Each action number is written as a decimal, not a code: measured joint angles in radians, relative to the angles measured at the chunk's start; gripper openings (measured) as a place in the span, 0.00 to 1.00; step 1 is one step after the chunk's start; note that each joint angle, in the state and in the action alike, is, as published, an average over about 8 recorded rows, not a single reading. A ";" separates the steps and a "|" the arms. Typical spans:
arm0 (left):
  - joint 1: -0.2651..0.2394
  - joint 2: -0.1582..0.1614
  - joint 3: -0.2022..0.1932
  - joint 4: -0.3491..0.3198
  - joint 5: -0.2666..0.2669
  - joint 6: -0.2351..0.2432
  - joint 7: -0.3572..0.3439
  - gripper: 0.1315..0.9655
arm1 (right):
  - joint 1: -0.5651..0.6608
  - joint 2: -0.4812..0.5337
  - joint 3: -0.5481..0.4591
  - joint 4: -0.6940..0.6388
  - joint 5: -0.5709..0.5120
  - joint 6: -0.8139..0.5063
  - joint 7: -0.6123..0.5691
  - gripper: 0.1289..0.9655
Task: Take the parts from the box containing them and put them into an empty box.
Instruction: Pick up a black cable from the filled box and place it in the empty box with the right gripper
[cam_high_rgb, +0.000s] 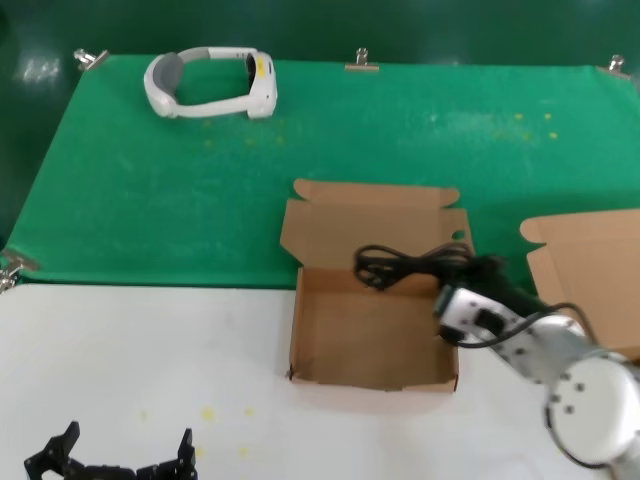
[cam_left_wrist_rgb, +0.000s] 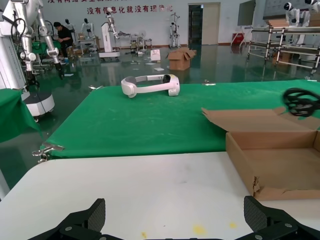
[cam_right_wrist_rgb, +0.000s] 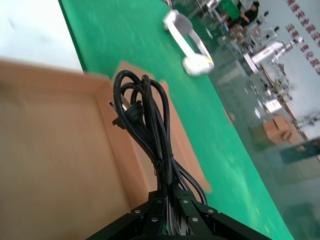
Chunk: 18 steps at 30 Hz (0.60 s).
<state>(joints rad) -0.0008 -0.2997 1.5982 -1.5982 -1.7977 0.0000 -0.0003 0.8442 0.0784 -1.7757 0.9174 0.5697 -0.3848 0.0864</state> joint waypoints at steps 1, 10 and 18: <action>0.000 0.000 0.000 0.000 0.000 0.000 0.000 1.00 | 0.012 -0.013 -0.015 -0.022 0.013 0.013 -0.006 0.04; 0.000 0.000 0.000 0.000 0.000 0.000 0.000 1.00 | 0.080 -0.070 -0.203 -0.138 0.111 0.102 0.043 0.04; 0.000 0.000 0.000 0.000 0.000 0.000 0.000 1.00 | 0.106 -0.077 -0.292 -0.194 0.142 0.150 0.078 0.04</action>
<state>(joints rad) -0.0008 -0.2997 1.5982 -1.5982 -1.7977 0.0000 -0.0003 0.9500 0.0015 -2.0674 0.7234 0.7120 -0.2347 0.1644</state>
